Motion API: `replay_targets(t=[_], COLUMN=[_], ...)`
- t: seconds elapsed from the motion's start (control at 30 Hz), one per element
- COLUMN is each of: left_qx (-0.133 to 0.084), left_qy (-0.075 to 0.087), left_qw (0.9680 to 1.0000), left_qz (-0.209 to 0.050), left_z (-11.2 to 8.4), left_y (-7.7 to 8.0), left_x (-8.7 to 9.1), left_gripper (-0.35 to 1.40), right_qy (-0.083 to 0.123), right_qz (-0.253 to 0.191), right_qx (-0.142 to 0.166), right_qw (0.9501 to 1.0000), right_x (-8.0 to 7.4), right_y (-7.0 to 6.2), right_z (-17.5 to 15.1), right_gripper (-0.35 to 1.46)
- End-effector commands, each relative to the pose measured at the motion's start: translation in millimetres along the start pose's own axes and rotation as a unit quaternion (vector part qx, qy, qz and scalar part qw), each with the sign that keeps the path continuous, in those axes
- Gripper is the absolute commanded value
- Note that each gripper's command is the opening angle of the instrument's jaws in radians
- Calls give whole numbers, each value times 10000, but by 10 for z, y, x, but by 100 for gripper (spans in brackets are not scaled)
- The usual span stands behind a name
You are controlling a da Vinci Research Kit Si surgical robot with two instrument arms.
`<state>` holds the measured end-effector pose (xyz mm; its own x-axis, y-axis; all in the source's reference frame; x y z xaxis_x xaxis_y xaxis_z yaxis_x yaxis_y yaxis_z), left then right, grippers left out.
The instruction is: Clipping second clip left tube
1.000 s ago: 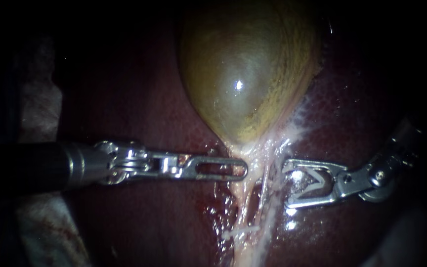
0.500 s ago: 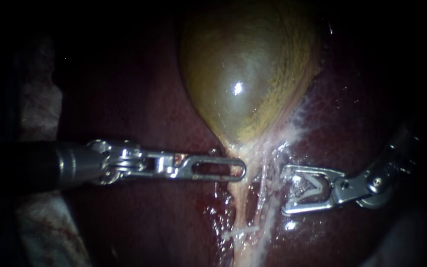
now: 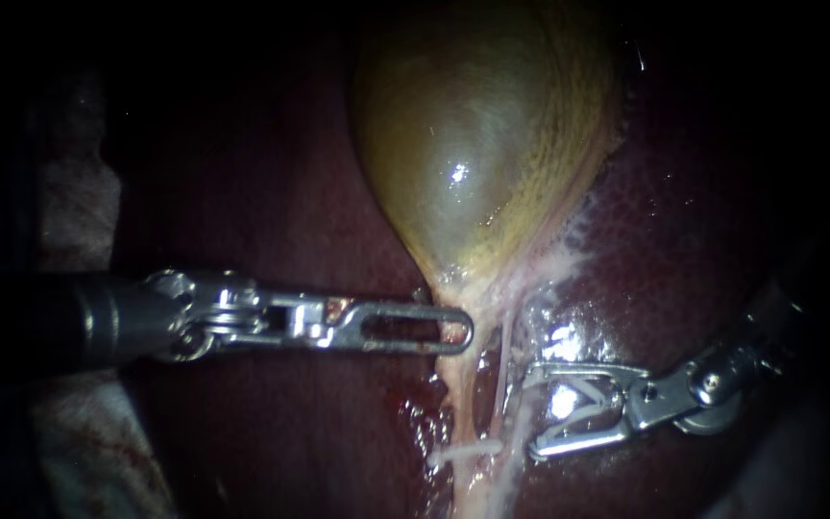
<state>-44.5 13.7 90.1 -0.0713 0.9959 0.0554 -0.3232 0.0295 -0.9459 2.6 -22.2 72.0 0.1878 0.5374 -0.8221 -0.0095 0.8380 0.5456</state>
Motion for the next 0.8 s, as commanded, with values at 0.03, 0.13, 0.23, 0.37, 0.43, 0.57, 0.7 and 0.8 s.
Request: replay_targets(t=[0.03,0.13,0.23,0.37,0.43,0.57,0.7,0.8], left_qx=[8,9,11,12,13,14,14,14], left_qy=[-2,-1,0,1,2,3,4,4], left_qw=[10000,10000,10000,10000,10000,10000,10000,10000], left_qz=[3,-3,22,20,19,18,18,18], left_z=[0,-1,-1,-1,-1,-1,-1,-1], left_y=[1,3,5,6,6,7,7,7], left_x=[0,-1,-1,-1,-1,-2,-2,-2], left_gripper=[-35,-35,-35,-35,-35,-35,-35,-35], right_qy=[2,7,10,1,-7,-65,-138,-188], right_qz=[0,5,6,22,37,151,324,473], right_qx=[-4,-18,-29,-43,-51,-54,-56,-46], right_qw=[10000,10000,10000,10000,10000,9999,9994,9987], right_x=[0,-1,-3,-8,-12,-22,-34,-41], right_y=[1,3,6,10,11,14,14,14], right_z=[2,6,10,16,19,28,37,42], right_gripper=[58,58,58,58,58,58,58,58])
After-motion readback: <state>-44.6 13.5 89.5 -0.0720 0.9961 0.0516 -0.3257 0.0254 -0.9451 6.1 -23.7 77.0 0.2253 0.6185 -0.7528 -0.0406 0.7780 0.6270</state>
